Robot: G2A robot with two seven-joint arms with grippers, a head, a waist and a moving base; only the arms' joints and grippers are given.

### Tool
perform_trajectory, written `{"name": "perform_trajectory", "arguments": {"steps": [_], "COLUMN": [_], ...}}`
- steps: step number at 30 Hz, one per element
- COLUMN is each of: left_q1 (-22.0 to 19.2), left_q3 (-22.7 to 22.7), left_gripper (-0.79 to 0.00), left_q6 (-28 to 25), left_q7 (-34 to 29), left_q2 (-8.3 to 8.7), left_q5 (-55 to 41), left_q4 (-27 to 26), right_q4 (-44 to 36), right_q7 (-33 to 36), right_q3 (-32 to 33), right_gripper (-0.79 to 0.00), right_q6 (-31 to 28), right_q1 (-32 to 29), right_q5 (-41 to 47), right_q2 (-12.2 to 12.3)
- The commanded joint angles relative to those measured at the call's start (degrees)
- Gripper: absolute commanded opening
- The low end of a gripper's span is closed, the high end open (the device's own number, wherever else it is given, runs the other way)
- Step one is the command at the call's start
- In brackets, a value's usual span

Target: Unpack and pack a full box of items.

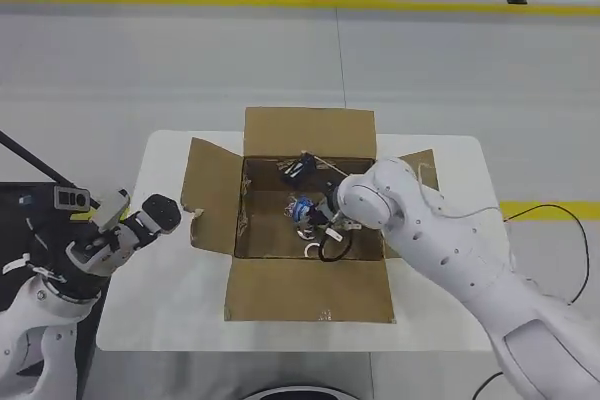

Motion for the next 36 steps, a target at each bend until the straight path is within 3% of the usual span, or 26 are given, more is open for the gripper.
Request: {"name": "perform_trajectory", "arguments": {"steps": [1,11,12,13,15,16,18,25,31,36], "left_q1": [-0.65,-1.87,-1.87,-1.87,-1.87,-1.87,-1.87,-1.87,-1.87,-1.87], "left_q3": [0.04,0.94,0.94,0.94,0.94,0.94,0.94,0.94,0.94,0.94], "left_gripper": [0.0,0.0,0.0,0.0,0.0,0.0,0.0,0.0,0.0,0.0], "left_q6": [1.54,3.43,3.43,3.43,3.43,3.43,3.43,3.43,3.43,3.43], "left_q7": [1.63,2.92,2.92,2.92,2.92,2.92,2.92,2.92,2.92,2.92], "left_q2": [0.1,0.44,0.44,0.44,0.44,0.44,0.44,0.44,0.44,0.44], "left_q5": [0.31,1.16,1.16,1.16,1.16,1.16,1.16,1.16,1.16,1.16], "left_q4": [0.65,1.6,1.6,1.6,1.6,1.6,1.6,1.6,1.6,1.6], "right_q4": [0.8,7.14,7.9,8.64,9.69,10.22,11.14,12.45,9.26,2.14], "right_q7": [0.28,0.34,0.12,-0.01,-0.68,-1.0,-1.35,-1.61,-2.34,-0.52], "right_q3": [-0.45,-2.83,-3.01,-3.28,-3.48,-3.48,-3.53,-3.23,-1.69,1.64], "right_gripper": [0.0,0.0,-0.012,-0.095,-0.092,-0.126,-0.363,-0.782,-0.785,-0.785], "right_q6": [-0.23,-0.71,-0.74,-0.47,-0.7,-1.04,-1.53,-2.75,-4.53,-5.44], "right_q1": [0.09,0.14,0.19,0.25,0.06,0.02,-0.08,-0.37,-1.1,-2.8], "right_q5": [-0.82,-3.2,-3.71,-4.61,-4.84,-4.82,-4.94,-5.22,-6.17,-6.73], "right_q2": [-0.29,-2.54,-2.72,-2.91,-3.32,-3.49,-3.81,-4.67,-4.4,-2.89]}}
